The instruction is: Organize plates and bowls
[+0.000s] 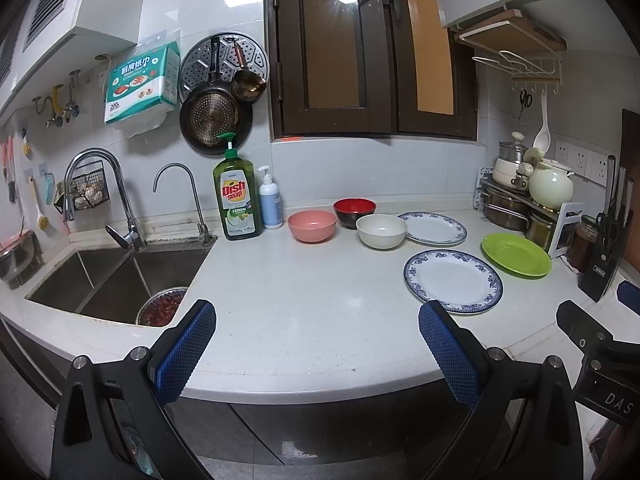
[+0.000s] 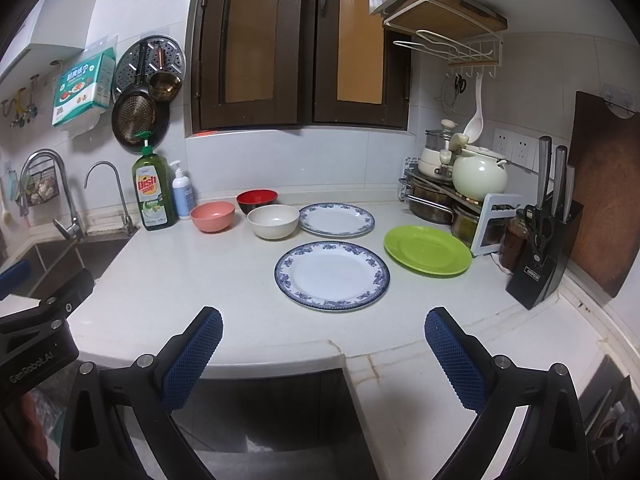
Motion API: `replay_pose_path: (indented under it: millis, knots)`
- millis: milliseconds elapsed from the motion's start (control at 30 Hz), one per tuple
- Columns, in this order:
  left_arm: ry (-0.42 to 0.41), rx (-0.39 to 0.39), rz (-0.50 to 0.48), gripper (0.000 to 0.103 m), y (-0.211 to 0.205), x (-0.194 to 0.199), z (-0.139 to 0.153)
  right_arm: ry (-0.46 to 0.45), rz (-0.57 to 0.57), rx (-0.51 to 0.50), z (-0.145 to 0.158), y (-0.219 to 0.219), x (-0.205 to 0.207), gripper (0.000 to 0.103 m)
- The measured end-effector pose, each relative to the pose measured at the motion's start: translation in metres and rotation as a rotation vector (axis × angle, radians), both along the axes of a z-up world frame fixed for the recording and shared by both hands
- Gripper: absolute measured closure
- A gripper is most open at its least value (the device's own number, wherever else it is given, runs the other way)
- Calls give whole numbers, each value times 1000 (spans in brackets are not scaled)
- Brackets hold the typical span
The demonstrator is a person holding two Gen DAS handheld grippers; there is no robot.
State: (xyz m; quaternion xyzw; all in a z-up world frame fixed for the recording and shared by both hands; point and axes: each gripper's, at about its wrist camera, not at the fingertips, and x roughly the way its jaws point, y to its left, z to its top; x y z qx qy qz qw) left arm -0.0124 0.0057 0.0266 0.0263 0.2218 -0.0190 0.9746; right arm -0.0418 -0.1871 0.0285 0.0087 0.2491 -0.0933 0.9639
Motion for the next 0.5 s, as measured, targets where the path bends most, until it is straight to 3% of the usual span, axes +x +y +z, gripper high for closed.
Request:
replay_pose_path:
  millis: [500]
  knots:
    - [46,19,-25,0,3,25,-8,29,-25,0,-6,3,16,0]
